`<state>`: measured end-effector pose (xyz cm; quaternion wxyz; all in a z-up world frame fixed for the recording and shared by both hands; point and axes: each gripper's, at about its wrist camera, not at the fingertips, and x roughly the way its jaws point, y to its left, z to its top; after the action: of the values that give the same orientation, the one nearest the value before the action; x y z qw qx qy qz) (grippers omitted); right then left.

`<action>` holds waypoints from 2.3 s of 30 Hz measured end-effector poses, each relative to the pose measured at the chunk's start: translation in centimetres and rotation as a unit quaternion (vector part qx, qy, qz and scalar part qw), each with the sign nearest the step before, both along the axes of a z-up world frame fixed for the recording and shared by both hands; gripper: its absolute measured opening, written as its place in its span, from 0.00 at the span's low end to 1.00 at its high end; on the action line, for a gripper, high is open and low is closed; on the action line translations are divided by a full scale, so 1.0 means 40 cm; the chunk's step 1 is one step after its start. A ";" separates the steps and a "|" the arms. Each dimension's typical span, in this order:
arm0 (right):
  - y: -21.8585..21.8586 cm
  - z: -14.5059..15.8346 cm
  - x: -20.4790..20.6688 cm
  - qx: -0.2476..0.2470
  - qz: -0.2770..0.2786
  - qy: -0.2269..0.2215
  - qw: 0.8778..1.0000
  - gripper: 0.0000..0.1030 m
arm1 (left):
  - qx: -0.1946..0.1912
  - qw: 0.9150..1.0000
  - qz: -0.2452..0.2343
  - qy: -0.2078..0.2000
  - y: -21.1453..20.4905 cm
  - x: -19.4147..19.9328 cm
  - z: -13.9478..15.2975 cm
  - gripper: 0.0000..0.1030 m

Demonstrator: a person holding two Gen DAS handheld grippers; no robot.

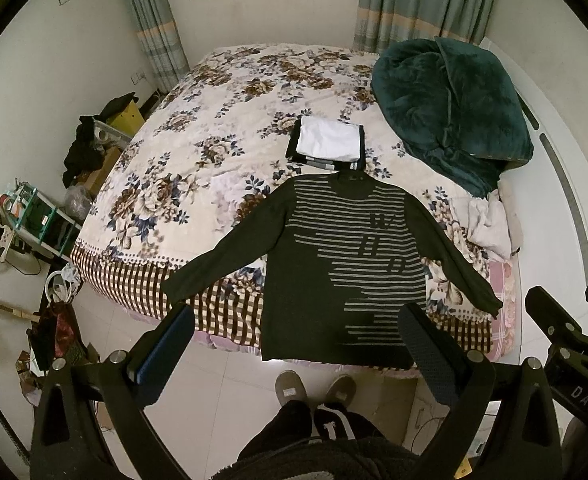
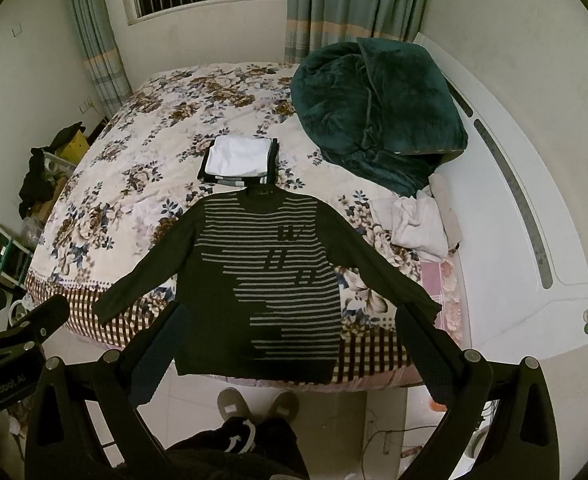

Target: Fold small clothes

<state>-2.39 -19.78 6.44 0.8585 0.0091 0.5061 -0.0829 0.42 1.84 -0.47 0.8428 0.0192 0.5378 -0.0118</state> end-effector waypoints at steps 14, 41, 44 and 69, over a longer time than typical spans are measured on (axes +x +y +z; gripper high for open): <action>-0.001 -0.001 -0.003 0.000 -0.003 -0.002 1.000 1.00 | 0.001 1.000 -0.001 -0.002 -0.004 0.008 0.010 1.00; -0.266 -0.116 0.064 0.076 -0.167 -0.001 0.983 1.00 | 0.030 0.999 0.005 -0.042 0.011 0.137 -0.086 1.00; -0.443 -0.273 0.031 0.096 -0.278 0.025 0.955 1.00 | 0.047 0.998 0.000 -0.044 -0.003 0.200 -0.190 1.00; -1.502 -1.523 0.080 0.186 -0.560 0.144 0.795 0.86 | 0.164 0.976 -0.004 0.145 -0.428 0.598 -1.110 1.00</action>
<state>0.80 -79.85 -54.48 0.5609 0.4381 0.5364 -0.4536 24.34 -15.30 -44.88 0.7412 0.1575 0.6487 0.0710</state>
